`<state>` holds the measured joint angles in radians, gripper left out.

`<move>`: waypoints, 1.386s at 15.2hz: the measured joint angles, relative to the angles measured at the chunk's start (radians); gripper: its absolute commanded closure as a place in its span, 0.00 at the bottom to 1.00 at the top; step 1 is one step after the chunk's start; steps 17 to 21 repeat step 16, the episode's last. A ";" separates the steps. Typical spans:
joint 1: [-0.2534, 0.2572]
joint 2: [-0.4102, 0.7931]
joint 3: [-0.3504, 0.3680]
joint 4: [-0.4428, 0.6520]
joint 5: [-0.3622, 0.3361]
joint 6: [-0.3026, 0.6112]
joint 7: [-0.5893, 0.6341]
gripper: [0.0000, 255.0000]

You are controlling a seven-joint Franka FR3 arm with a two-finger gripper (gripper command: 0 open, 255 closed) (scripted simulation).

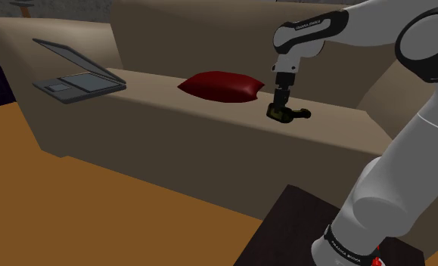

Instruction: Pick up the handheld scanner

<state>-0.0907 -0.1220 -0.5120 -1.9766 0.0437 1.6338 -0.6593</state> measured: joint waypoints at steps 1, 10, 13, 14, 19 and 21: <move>0.000 0.001 0.000 0.006 0.000 -0.007 0.001 1.00; 0.002 -0.003 0.003 0.116 -0.001 -0.121 0.011 1.00; 0.003 0.001 0.004 0.162 0.002 -0.164 0.015 1.00; 0.004 0.003 0.004 0.177 0.003 -0.177 0.016 1.00; 0.004 0.006 0.004 0.201 0.005 -0.198 0.017 1.00; 0.004 0.006 0.004 0.201 0.005 -0.198 0.017 1.00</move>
